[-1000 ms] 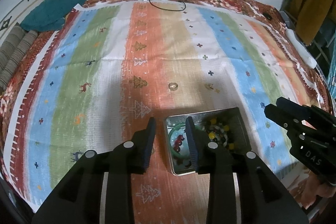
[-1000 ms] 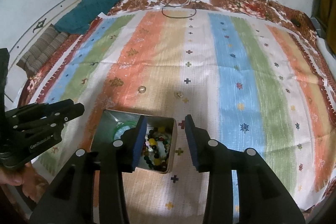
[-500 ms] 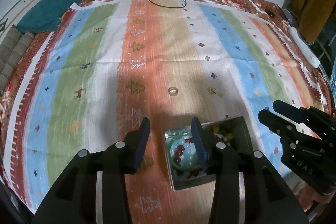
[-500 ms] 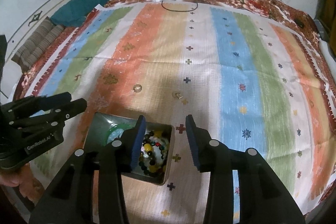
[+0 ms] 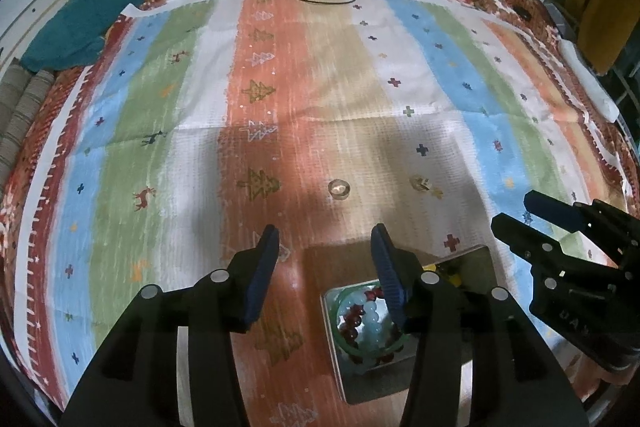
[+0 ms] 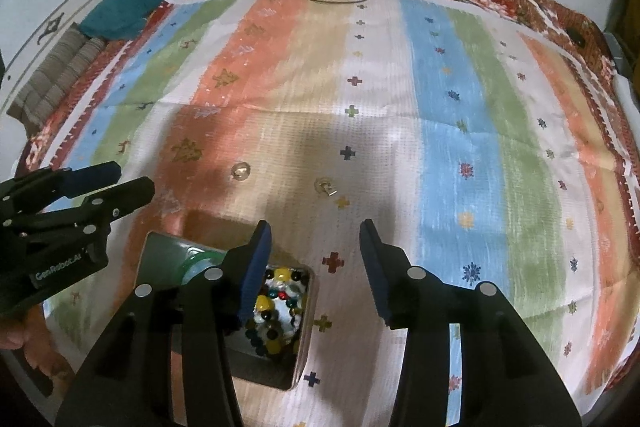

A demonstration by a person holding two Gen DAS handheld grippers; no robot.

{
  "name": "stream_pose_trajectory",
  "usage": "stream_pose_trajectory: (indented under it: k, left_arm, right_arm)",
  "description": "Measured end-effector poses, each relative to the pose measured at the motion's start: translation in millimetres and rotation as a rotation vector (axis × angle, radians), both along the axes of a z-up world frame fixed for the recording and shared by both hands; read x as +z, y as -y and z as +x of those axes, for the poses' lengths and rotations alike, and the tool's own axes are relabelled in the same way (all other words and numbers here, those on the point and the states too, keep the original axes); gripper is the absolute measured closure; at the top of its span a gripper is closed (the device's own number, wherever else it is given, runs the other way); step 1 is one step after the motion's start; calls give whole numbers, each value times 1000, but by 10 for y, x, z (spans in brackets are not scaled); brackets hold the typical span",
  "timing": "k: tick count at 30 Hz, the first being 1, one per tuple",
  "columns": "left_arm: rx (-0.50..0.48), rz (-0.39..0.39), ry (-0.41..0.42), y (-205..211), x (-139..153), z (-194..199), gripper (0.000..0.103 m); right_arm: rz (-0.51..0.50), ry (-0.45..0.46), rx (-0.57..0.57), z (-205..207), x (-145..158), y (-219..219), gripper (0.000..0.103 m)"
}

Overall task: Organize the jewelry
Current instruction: 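Withdraw both tools from the tin and move them toward the two small rings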

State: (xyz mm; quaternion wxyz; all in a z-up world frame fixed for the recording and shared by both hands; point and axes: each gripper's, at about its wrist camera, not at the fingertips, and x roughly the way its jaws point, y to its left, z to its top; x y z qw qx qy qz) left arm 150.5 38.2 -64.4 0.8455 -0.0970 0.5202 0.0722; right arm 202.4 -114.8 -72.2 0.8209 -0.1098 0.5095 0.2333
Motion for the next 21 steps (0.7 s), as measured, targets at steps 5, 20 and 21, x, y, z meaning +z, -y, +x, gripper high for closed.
stream_pose_trajectory:
  k: [5,20,21]
  left_arm:
    - [-1,0,-27,-29,-88,118,55]
    - [-18,-23,-88,-76,-360,378,55]
    - [-18,-31,-94,-97,-401,392,55]
  right_arm:
    - [-16,-20,1,107,-86,-46,57]
    - [-48,-80,13,328,-303,-133,57]
    - [-51,-87,11,351,-331,-131,57]
